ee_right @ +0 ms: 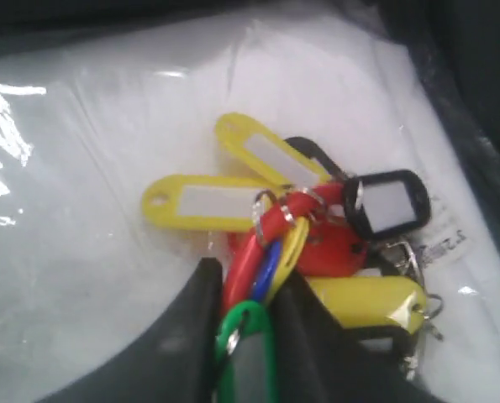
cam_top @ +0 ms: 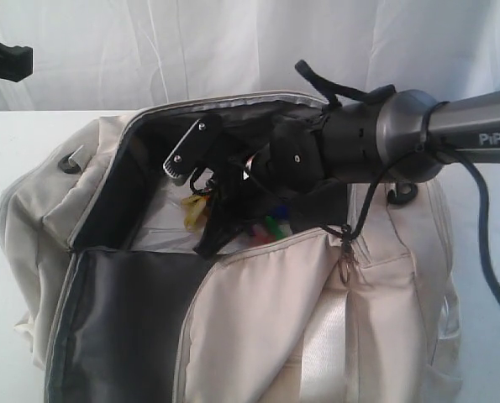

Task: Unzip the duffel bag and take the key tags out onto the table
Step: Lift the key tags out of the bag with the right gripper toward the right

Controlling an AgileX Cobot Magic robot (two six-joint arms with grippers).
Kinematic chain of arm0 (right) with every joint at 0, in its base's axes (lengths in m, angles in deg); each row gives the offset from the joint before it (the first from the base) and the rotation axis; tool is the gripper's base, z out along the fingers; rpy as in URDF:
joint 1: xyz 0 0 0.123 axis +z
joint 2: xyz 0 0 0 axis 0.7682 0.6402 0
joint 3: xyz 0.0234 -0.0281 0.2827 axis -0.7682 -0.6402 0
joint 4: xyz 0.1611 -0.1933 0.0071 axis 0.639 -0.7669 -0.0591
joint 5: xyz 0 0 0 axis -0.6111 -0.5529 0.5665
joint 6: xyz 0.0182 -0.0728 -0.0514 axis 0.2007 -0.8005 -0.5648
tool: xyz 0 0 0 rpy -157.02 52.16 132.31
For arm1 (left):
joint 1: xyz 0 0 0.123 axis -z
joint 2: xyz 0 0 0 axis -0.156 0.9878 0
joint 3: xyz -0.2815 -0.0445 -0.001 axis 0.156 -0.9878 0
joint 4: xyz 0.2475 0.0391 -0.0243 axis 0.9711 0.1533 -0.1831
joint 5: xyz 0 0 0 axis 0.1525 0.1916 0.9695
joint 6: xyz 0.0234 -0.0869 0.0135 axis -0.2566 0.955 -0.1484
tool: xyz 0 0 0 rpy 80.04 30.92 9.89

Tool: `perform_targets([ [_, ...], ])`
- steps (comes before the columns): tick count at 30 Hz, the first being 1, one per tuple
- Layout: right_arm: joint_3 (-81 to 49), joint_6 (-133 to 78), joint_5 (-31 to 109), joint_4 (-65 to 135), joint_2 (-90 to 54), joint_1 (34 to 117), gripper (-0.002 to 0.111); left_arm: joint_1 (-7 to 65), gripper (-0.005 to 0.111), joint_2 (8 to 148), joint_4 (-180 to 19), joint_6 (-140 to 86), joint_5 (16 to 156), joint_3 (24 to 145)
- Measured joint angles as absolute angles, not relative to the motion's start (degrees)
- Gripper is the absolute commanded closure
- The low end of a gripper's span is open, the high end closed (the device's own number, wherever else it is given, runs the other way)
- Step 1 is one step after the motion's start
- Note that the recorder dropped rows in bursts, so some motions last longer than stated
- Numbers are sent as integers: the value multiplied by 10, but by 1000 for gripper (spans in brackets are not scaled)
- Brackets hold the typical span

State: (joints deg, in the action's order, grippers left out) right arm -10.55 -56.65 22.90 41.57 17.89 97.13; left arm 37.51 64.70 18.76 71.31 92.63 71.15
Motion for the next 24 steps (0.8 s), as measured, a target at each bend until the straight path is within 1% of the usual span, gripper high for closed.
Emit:
perform_targets([
  [7, -106, -564, 245, 415, 113, 971, 108, 375, 98, 647, 188, 713, 926, 711],
  [14, -106, -562, 226, 415, 39, 971, 108, 375, 98, 647, 188, 713, 926, 711],
  [19, -106, -554, 160, 382, -51, 971, 108, 375, 98, 647, 188, 713, 926, 711],
  [24, -106, -458, 85, 263, -149, 971, 108, 375, 98, 647, 188, 712, 926, 711],
])
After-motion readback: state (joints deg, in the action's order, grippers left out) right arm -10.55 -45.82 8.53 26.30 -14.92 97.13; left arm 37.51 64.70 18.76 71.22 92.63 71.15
